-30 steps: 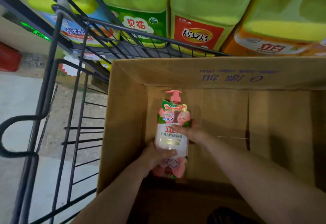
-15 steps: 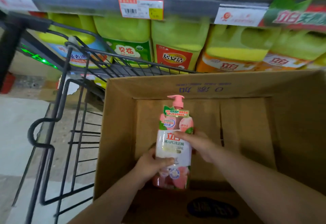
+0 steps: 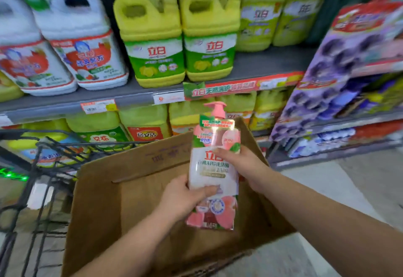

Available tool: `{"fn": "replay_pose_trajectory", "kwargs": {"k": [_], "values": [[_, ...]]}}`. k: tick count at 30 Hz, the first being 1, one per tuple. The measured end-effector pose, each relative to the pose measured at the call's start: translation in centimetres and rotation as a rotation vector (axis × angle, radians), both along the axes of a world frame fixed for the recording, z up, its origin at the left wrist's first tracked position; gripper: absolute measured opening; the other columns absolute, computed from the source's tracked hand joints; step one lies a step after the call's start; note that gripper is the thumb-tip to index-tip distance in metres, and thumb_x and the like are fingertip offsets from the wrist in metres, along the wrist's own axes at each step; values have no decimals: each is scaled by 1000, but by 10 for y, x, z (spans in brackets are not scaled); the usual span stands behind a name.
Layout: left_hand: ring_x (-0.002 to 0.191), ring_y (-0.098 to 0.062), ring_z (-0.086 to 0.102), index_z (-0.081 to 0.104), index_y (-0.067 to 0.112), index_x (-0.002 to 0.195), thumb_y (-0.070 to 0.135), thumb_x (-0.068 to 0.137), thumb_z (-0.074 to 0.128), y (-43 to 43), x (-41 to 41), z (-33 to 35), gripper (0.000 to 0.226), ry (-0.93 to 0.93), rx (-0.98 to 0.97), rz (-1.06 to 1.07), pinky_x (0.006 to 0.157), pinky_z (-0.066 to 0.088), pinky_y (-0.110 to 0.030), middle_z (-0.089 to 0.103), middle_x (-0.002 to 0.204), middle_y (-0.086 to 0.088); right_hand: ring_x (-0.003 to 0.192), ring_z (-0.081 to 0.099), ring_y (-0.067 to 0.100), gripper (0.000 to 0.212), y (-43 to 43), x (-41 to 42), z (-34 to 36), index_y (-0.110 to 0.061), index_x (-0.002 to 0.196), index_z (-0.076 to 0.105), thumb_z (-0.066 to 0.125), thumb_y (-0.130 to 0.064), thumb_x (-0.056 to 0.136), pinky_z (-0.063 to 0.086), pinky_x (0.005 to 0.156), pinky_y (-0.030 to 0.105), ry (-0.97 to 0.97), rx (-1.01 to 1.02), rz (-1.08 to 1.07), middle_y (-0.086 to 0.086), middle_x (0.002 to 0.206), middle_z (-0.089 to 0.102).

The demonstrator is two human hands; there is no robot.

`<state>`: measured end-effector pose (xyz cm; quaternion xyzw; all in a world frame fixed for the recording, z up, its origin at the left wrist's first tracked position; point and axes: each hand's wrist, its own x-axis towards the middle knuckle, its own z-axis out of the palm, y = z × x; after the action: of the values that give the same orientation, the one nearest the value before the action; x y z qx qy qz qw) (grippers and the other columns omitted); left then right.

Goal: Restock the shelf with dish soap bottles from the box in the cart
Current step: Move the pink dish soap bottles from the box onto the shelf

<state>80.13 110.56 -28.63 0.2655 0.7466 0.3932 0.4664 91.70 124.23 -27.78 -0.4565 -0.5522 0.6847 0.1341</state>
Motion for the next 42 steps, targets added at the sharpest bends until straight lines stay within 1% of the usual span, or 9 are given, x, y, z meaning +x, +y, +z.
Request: {"fn": "replay_pose_trajectory", "kwargs": {"k": [3, 6, 13, 18, 25, 30, 34, 38, 42], "values": [[57, 4, 65, 67, 25, 83, 34, 64, 83, 26, 58, 31, 26, 70, 96, -76, 47, 47, -11, 70, 71, 12, 92, 71, 18, 44, 15, 68, 33, -19, 112, 63, 76, -38, 75, 56, 84, 35, 27, 100, -113, 1, 104, 73], [56, 5, 65, 67, 26, 83, 29, 66, 82, 49, 128, 53, 23, 76, 176, -188, 45, 43, -8, 69, 69, 15, 83, 73, 11, 40, 22, 152, 58, -20, 110, 65, 76, -37, 75, 58, 69, 26, 55, 161, -207, -5, 95, 75], [70, -6, 70, 71, 22, 84, 25, 61, 85, 94, 320, 76, 27, 15, 282, -419, 62, 54, -19, 75, 80, 5, 102, 67, 19, 51, 25, 359, 92, -17, 116, 63, 76, -41, 72, 52, 95, 42, -48, 307, -524, 2, 110, 70], [61, 1, 68, 71, 25, 79, 24, 64, 83, 119, 422, 86, 19, -36, 324, -574, 48, 45, -8, 71, 64, 18, 98, 68, 22, 59, 31, 469, 104, -16, 119, 59, 77, -43, 70, 54, 91, 42, -78, 320, -670, 5, 110, 70], [72, -8, 71, 72, 25, 87, 29, 61, 84, 187, 490, 94, 28, -6, 332, -711, 65, 54, -20, 75, 80, 9, 76, 73, 14, 47, 73, 546, 108, -16, 113, 61, 77, -36, 73, 56, 59, 25, 6, 314, -794, 2, 95, 74], [73, -15, 72, 72, 23, 82, 18, 62, 84, 265, 531, 91, 23, -95, 367, -772, 60, 56, -23, 75, 79, 6, 88, 73, 22, 53, 130, 586, 116, -14, 119, 56, 76, -34, 75, 58, 82, 42, 1, 343, -835, 7, 103, 73], [74, -14, 72, 72, 23, 82, 17, 64, 83, 340, 561, 101, 23, -114, 404, -828, 67, 58, -27, 75, 80, 6, 79, 74, 18, 44, 194, 614, 137, -14, 115, 59, 73, -35, 78, 58, 66, 30, -64, 388, -829, 4, 96, 75], [70, -2, 69, 70, 29, 79, 24, 62, 84, 409, 578, 111, 23, -49, 494, -856, 55, 50, -12, 74, 77, 15, 75, 74, 15, 28, 250, 630, 155, -18, 105, 63, 71, -30, 82, 57, 60, 27, -67, 444, -820, 0, 87, 76], [73, -5, 70, 71, 30, 77, 24, 61, 85, 455, 594, 108, 22, -41, 504, -847, 66, 55, -23, 74, 78, 14, 73, 73, 11, 30, 297, 648, 158, -12, 109, 65, 72, -23, 82, 53, 54, 20, -58, 449, -808, 2, 90, 76]]}}
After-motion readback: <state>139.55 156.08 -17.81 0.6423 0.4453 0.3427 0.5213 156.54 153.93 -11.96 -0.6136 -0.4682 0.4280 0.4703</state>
